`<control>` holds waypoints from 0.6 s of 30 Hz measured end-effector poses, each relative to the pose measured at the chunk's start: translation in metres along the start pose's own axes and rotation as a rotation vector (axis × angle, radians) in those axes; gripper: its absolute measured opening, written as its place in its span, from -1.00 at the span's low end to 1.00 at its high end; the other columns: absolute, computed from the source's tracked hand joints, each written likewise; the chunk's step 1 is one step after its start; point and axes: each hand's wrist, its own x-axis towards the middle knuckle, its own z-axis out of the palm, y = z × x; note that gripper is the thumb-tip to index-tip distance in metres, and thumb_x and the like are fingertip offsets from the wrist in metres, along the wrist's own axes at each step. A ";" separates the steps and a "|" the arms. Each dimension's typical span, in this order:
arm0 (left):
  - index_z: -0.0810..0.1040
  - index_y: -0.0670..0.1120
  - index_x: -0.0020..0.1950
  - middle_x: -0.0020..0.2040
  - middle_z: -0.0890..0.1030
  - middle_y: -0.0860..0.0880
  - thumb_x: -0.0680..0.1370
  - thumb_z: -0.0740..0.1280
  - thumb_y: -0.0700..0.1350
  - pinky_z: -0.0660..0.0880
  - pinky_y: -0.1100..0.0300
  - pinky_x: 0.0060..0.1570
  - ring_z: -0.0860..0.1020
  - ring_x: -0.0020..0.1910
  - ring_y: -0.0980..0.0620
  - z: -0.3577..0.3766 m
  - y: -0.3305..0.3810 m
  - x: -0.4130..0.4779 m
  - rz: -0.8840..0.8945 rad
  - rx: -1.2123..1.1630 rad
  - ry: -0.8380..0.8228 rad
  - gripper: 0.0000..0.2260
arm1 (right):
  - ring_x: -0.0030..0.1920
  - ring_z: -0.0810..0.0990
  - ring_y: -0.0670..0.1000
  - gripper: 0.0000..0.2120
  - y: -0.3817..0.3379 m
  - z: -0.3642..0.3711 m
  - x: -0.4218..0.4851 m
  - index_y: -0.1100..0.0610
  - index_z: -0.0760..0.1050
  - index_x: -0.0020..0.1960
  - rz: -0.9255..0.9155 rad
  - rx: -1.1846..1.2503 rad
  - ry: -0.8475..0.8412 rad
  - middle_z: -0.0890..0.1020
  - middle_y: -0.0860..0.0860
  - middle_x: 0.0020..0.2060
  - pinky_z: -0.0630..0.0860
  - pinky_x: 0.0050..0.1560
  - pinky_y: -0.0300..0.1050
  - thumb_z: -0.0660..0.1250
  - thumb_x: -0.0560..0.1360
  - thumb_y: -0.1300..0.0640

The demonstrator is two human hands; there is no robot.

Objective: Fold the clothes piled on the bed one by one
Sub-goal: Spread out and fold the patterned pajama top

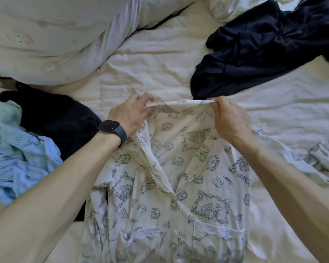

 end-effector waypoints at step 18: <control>0.33 -0.03 0.07 -0.01 0.45 -0.01 0.46 0.36 0.32 0.25 0.20 -0.36 0.46 -0.14 -0.04 0.060 0.078 -0.032 -0.306 -0.112 0.285 -0.52 | -0.03 0.50 -0.02 -0.49 -0.044 0.020 -0.057 0.06 0.42 0.20 0.112 0.241 0.024 0.53 -0.05 0.01 0.35 -0.11 -0.08 0.24 0.55 -0.35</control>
